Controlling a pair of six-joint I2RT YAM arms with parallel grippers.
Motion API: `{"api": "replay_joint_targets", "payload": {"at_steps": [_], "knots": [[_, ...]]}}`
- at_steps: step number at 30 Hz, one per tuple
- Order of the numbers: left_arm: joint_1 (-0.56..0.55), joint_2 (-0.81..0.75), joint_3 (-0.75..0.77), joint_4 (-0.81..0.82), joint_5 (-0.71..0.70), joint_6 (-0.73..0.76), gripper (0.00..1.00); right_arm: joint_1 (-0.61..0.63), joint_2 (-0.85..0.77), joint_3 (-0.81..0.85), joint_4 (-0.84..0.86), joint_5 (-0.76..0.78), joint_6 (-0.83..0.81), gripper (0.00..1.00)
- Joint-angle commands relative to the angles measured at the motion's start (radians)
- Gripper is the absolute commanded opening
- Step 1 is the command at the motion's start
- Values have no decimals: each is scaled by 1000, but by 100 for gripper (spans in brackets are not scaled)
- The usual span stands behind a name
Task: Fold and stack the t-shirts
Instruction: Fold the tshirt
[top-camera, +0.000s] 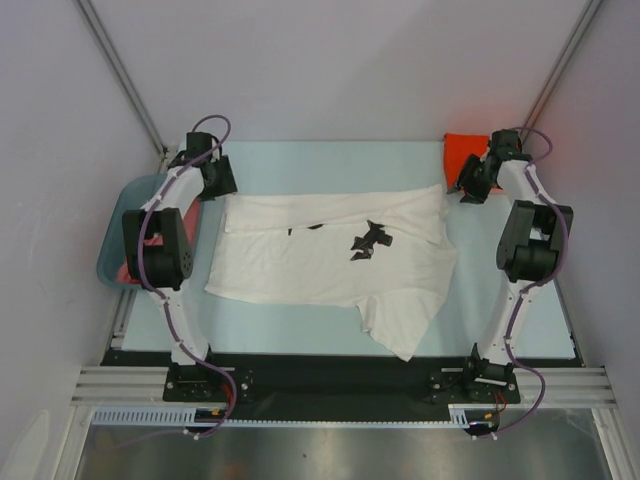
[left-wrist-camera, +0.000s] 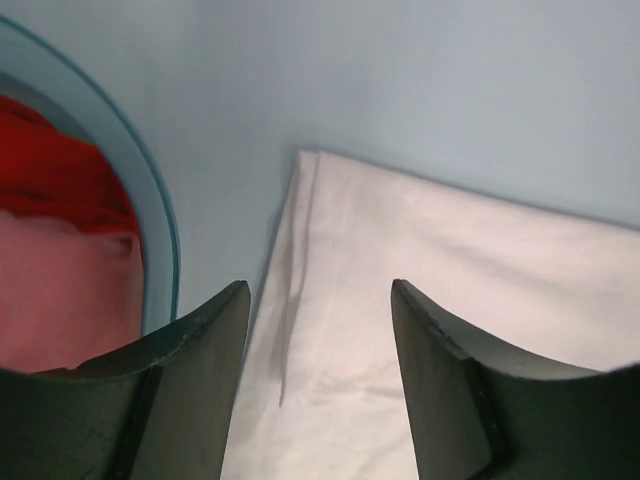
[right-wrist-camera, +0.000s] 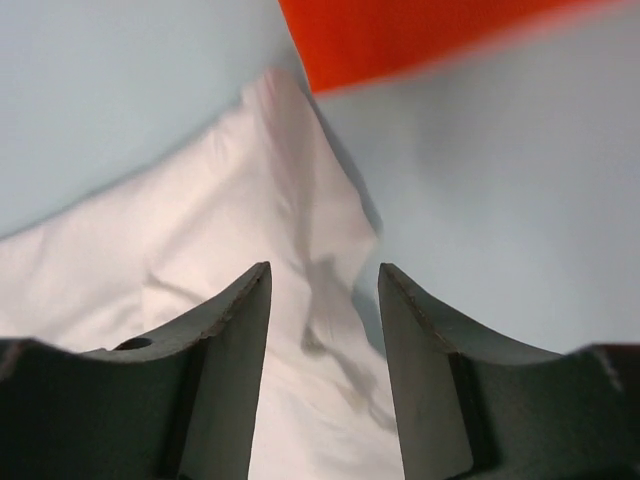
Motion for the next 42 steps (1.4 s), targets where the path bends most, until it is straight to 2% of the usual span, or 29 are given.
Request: {"api": "replay_joint_targets", "payload": {"at_steps": [1,5,10,15,22,25,26,30,32,34,39,40,42], "knots": [[-20,-137,-79,9,86,-40,64,-21,-197,-174,-19,6,1,51],[-93,-238,-213,53,182,-73,60,-25,-329,-392,1,-39,50,47],[-199,-346,-352,73,254,-87,61,-39,-484,-632,-27,-33,61,51],[-257,-471,-470,78,287,-99,62,-56,-516,-739,4,-45,67,55],[-259,-577,-578,43,281,-82,61,-70,-460,-799,108,-71,82,55],[-259,-600,-593,26,281,-90,60,-76,-417,-803,133,-92,94,48],[-259,-614,-593,21,275,-94,59,-76,-415,-806,140,-94,108,38],[-250,-643,-593,21,263,-111,57,-83,-432,-822,118,-57,114,11],[-233,-648,-592,13,260,-114,56,-100,-459,-843,79,-1,114,4],[-210,-659,-599,15,261,-123,54,-131,-499,-878,49,70,131,1],[-172,-683,-624,27,266,-145,54,-180,-559,-932,41,101,169,0],[-168,-685,-629,24,266,-146,54,-180,-562,-934,44,96,176,1],[-162,-685,-630,24,262,-154,54,-183,-562,-932,50,84,174,9]]}}
